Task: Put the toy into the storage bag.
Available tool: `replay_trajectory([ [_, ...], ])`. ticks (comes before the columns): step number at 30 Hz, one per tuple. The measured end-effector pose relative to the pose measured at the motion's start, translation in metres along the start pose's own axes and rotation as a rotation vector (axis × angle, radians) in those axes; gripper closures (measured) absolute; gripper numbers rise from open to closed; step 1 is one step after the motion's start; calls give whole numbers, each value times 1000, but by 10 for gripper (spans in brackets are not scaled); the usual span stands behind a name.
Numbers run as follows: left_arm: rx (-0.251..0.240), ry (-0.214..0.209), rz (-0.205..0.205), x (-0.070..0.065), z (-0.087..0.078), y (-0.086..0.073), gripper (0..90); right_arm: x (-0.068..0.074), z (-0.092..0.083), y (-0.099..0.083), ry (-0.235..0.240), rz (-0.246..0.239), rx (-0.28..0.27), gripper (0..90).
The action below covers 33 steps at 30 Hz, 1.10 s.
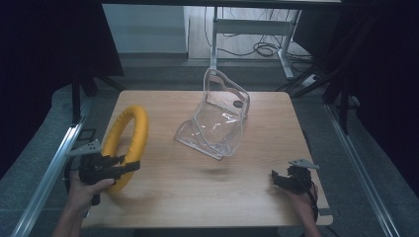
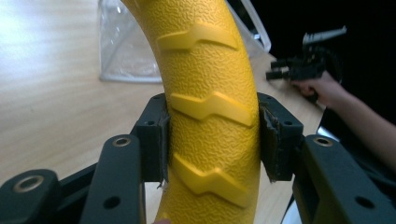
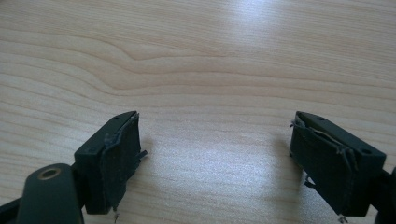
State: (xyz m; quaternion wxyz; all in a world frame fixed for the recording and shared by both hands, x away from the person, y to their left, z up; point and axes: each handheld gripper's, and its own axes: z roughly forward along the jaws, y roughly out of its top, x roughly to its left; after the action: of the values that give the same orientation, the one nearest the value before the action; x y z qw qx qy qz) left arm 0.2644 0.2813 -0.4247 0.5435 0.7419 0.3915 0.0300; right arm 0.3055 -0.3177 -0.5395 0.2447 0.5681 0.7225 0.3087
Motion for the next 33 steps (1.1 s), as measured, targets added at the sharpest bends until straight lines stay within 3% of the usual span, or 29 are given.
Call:
replay_trajectory([
  [3, -54, -9, -12, 1, -6, 3, 517, 0, 0, 0, -2, 0, 0, 166],
  [4, -101, -22, -28, 1, -9, 5, 517, 0, 0, 0, -1, 1, 0, 167],
  [12, -213, -43, -23, -3, -14, 11, 517, 0, 0, 0, -1, 1, -1, 167],
  [17, -253, -40, 0, -11, -15, 18, 516, 0, 0, 0, -1, 1, -2, 167],
  [26, -334, -55, 4, -29, -6, 31, 515, 0, 0, 0, -2, 0, -2, 167],
  [33, -355, -32, 16, -38, 5, 40, 514, 0, 0, 0, -2, 0, -2, 168],
])
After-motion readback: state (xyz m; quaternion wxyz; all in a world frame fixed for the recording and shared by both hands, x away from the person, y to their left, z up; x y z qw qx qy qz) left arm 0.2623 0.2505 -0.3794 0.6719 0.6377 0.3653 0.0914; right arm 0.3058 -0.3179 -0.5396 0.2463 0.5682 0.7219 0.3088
